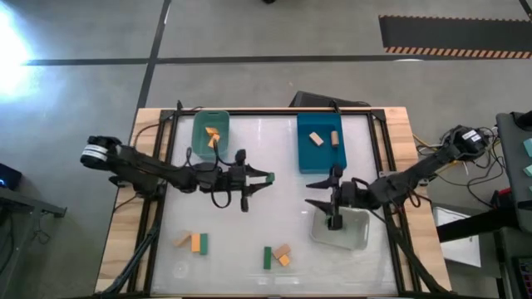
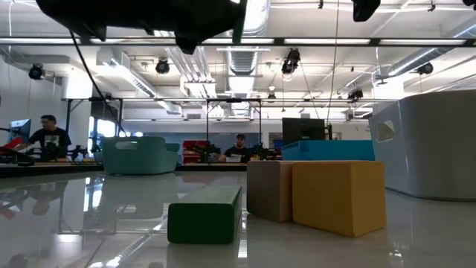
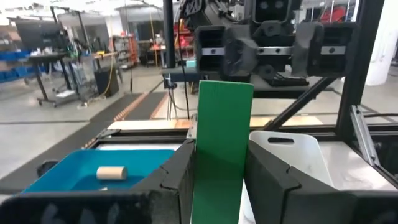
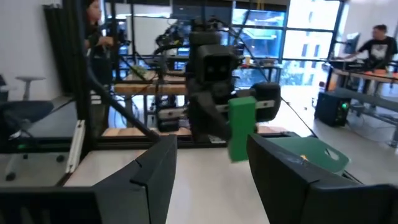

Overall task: Sort & place blocks by color
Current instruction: Put the green wooden block into the gray bin

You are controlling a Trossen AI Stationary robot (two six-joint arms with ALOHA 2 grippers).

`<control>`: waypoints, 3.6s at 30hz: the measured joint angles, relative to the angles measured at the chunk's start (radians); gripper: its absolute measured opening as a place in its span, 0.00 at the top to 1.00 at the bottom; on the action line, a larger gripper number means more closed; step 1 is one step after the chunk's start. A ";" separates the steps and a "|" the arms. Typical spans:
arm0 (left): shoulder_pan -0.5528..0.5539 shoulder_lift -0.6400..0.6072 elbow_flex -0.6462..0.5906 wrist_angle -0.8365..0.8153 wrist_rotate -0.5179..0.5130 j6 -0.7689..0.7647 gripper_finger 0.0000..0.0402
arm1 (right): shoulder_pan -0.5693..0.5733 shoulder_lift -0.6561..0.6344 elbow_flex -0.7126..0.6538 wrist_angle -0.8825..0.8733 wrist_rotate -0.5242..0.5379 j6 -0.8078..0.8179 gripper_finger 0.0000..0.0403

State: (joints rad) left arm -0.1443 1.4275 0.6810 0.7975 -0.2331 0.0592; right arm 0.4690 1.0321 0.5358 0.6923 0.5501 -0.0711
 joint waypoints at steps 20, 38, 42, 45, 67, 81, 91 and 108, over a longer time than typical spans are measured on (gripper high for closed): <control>0.001 0.296 0.293 0.154 0.101 0.036 0.77 | -0.051 0.000 0.013 -0.007 -0.053 -0.020 0.54; 0.001 0.397 0.388 0.156 0.152 0.026 0.77 | -0.051 0.000 0.014 -0.007 -0.052 -0.064 0.54; 0.001 0.397 0.388 0.154 0.152 0.026 0.77 | -0.051 0.000 0.014 -0.007 -0.052 -0.073 0.62; 0.001 0.396 0.388 0.154 0.153 0.024 0.77 | -0.051 0.000 0.014 -0.007 -0.052 -0.075 0.72; 0.001 0.289 0.300 0.063 0.138 -0.026 0.45 | -0.051 -0.057 0.015 -0.118 -0.051 0.032 0.77; 0.018 0.050 0.122 -0.049 0.014 0.010 0.42 | -0.051 -0.073 0.282 -1.144 -0.115 0.579 0.77; 0.043 -0.159 -0.026 -0.056 -0.147 0.144 0.42 | -0.048 0.118 0.474 -1.589 -0.494 0.920 0.77; 0.128 -0.345 -0.132 -0.057 -0.170 0.242 0.42 | -0.053 0.359 0.452 -1.629 -0.759 0.903 0.77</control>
State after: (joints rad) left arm -0.0166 1.0829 0.5488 0.7407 -0.4030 0.3012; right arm 0.4160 1.3911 0.9882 -0.9364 -0.2092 0.8320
